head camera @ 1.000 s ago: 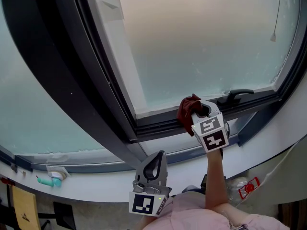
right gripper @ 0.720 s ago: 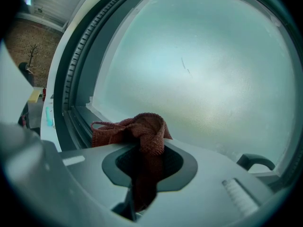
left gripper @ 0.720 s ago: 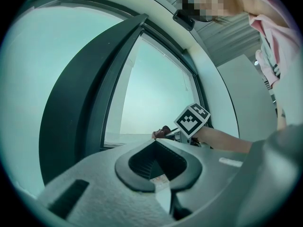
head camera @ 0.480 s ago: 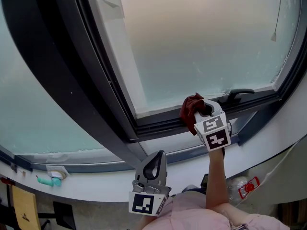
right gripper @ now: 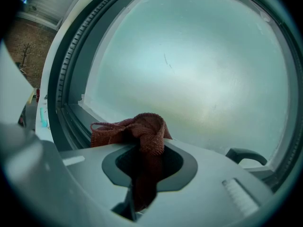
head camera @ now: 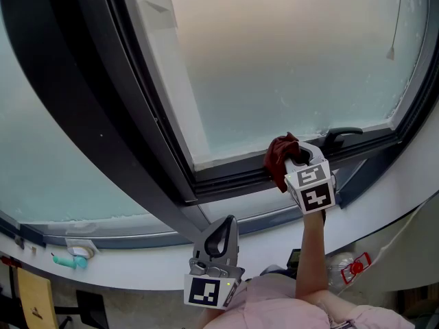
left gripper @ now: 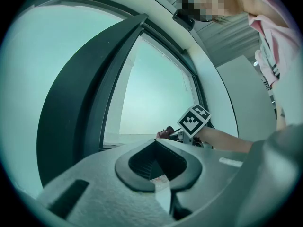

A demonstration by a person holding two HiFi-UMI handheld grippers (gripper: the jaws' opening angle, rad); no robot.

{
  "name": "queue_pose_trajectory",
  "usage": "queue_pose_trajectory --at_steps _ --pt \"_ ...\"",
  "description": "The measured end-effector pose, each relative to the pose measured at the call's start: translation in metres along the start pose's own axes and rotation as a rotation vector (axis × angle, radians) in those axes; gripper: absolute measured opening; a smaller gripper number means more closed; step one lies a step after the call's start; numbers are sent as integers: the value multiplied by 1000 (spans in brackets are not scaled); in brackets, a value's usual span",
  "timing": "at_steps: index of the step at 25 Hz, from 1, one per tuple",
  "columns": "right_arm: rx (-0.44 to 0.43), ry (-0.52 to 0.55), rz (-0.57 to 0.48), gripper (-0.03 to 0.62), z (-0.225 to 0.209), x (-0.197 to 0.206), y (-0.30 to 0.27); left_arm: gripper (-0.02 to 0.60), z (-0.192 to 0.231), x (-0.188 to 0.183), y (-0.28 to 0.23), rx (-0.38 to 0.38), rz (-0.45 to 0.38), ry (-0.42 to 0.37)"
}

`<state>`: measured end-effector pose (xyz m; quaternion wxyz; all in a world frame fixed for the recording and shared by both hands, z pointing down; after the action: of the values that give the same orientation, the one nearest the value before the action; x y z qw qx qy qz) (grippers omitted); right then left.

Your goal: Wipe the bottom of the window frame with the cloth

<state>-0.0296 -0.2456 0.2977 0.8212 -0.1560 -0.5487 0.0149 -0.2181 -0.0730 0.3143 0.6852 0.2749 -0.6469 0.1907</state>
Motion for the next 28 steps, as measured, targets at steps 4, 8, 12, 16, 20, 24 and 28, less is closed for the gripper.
queue_pose_trajectory --at_steps 4,8,12,16,20,24,28 --pt "12 -9 0 64 -6 2 0 -3 0 1 0 0 1 0" --pt "28 -20 3 64 -12 6 0 -3 0 1 -1 1 1 1" --pt "50 -29 5 64 -22 9 1 -3 0 2 -1 -2 4 2" --pt "68 -40 6 64 -29 13 2 -3 1 2 0 -6 7 3" --pt "74 -42 -2 64 -32 14 2 -3 2 3 0 -8 9 5" --pt "83 -27 -5 64 -31 14 2 -3 3 3 2 -22 10 6" --pt "114 18 -6 64 -30 13 2 -3 4 0 8 -39 6 1"
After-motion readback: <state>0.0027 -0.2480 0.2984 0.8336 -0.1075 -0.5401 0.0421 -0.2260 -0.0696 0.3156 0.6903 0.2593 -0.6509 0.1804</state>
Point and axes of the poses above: the fingertips, and each gripper's own axes: y backward along the fingers, z to its left, x out of its underside, the point moved 5 cm from there along y, backward along the fingers, and after that the axes turned 8 degrees about x, right-handed, at the moved point
